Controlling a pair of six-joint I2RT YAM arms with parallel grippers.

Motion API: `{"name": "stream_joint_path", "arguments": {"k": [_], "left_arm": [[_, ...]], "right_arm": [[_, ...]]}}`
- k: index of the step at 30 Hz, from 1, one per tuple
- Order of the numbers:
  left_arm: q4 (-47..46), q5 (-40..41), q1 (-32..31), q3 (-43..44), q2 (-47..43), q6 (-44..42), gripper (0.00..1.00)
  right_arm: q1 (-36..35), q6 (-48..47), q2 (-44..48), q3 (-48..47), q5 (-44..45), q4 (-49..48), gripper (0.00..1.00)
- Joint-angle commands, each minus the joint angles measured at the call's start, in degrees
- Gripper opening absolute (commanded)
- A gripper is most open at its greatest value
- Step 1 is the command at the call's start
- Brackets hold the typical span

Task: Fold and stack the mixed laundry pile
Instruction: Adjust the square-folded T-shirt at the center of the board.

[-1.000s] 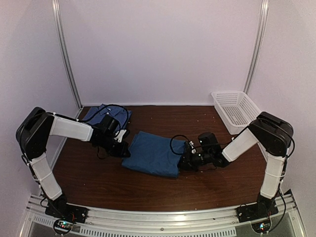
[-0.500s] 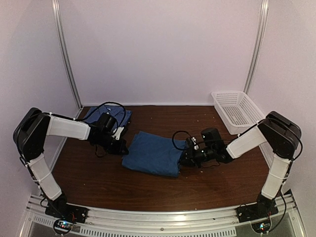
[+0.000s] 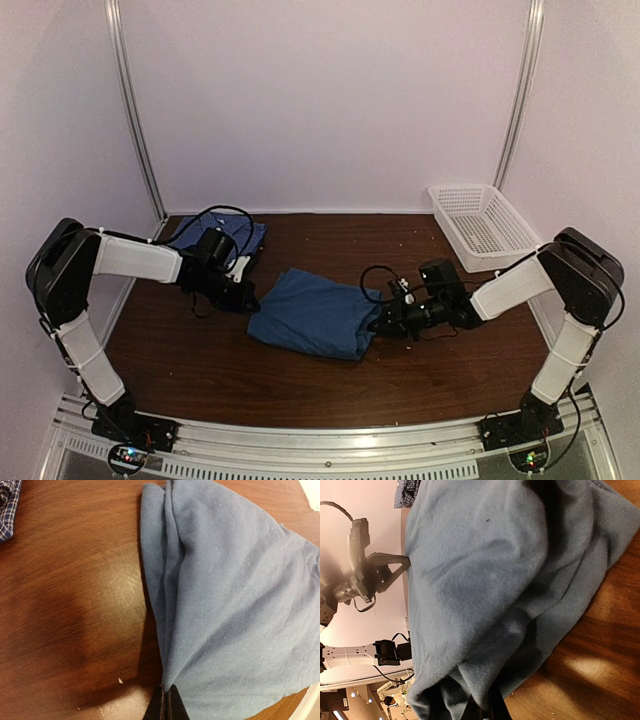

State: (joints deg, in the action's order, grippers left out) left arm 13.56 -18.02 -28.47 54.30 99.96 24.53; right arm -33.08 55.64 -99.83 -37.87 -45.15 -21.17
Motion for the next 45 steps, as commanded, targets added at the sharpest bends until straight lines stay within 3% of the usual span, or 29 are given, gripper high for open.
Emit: {"name": "stream_joint_path", "arguments": {"k": [1,6,12,17,21,24,28,30,32,41,45], "left_arm": [[-0.31,1.63,1.23,-0.07,-1.1,-0.75,0.0],[-2.19,-2.47,0.95,-0.08,0.03,-0.83,0.0],[-3.1,-4.45,-0.8,0.01,0.97,-0.72,0.23],[-3.19,-4.88,-1.16,-2.06,0.75,0.53,0.27],[-2.25,-4.87,-2.4,-4.37,-1.53,0.73,0.27],[-0.88,-3.3,-2.56,-6.14,-4.83,1.14,0.26],[0.96,3.06,-2.4,-6.02,-10.93,1.81,0.42],[0.03,4.43,-2.02,-4.45,-11.96,1.43,0.5],[-1.93,3.8,-1.5,-1.79,-10.55,0.7,0.52],[-5.51,-4.37,-1.37,19.28,7.74,-4.33,0.51],[-6.41,-7.52,-1.41,24.64,15.04,-3.8,0.48]], "right_arm": [[0.47,-2.01,0.97,1.69,-0.71,2.77,0.0],[0.43,-0.91,-1.08,1.71,-0.76,-1.12,0.0],[-0.45,0.22,-7.45,-0.58,-1.13,-5.52,0.02],[0.96,-1.54,-11.34,-2.82,-0.86,-5.09,0.04],[3.33,-6.92,-9.16,-5.23,-0.27,2.6,0.1],[4.74,-13.56,-4.4,-5.76,1.33,13.22,0.2],[7.15,-20.83,3.65,-6.93,5.47,25.44,0.37],[7.88,-22.98,6.45,-8.93,7.38,28.4,0.41],[8.07,-24.27,7.0,-12.18,8.59,29.85,0.4],[7.86,-24.14,-4.26,-25.04,1.1,24.64,0.3],[7.65,-23.9,-11.68,-29.71,-1.51,22.53,0.26]]}}
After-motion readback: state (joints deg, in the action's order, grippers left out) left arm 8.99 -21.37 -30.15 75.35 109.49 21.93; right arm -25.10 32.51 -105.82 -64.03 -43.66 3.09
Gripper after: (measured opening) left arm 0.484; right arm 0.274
